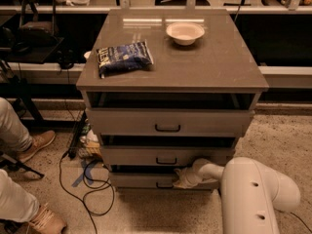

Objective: Open bottom drawer

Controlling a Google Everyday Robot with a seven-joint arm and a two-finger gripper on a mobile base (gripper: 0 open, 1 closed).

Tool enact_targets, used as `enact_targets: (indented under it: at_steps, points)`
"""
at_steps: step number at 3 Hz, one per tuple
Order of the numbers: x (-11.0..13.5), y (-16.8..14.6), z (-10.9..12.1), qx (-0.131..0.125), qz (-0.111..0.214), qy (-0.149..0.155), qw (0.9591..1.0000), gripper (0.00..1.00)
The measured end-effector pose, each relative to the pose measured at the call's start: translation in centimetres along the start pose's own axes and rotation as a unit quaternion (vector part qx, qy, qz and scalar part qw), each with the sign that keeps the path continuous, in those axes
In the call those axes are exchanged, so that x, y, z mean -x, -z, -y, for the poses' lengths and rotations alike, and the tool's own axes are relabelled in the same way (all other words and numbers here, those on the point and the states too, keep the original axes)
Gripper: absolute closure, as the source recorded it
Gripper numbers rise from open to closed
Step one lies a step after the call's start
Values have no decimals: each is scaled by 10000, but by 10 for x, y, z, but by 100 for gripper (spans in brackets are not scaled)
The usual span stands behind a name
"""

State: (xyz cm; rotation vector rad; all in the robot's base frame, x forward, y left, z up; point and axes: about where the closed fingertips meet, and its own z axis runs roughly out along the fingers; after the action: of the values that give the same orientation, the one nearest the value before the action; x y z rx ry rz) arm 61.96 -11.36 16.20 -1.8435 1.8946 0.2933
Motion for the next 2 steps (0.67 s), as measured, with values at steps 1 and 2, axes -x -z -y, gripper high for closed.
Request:
enact_targets:
  at_steps: [1,2]
  points:
    - [1,3,0,0,0,0,10000,92]
    - [2,3,1,0,0,0,10000,100]
